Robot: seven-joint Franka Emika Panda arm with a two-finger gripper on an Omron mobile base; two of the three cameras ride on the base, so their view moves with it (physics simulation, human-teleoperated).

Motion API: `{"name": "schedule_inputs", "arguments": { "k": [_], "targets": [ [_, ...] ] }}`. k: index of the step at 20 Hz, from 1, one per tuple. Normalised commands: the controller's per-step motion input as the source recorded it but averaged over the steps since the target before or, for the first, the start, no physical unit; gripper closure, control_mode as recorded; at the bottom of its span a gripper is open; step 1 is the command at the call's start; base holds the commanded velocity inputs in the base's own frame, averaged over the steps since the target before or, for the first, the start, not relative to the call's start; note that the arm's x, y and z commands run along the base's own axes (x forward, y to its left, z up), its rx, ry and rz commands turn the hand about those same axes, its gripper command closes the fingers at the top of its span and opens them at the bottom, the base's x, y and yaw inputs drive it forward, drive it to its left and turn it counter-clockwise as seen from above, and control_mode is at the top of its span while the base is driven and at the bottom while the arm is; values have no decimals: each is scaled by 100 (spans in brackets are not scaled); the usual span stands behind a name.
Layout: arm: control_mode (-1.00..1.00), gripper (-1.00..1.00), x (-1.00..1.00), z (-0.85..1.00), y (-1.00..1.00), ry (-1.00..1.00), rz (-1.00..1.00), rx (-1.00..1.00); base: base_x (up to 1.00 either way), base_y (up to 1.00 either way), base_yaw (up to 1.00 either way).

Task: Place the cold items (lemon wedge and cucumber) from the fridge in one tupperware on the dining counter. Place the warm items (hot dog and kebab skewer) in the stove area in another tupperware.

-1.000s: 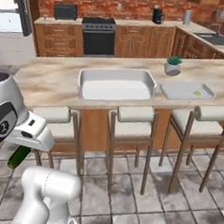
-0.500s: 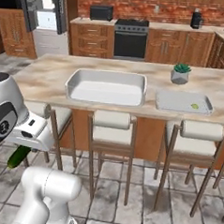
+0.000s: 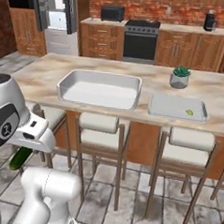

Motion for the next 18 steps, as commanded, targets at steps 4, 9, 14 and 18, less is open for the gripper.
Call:
{"name": "schedule_inputs", "arguments": {
  "k": [4, 9, 14, 18],
  "targets": [
    [100, 100, 0, 0, 0, 0, 0, 0, 67, 0, 0],
    [100, 100, 0, 0, 0, 0, 0, 0, 68, 1, -1],
    [100, 100, 0, 0, 0, 0, 0, 0, 72, 3, -3],
    [100, 100, 0, 0, 0, 0, 0, 0, 33, 2, -1]
  ]
}}
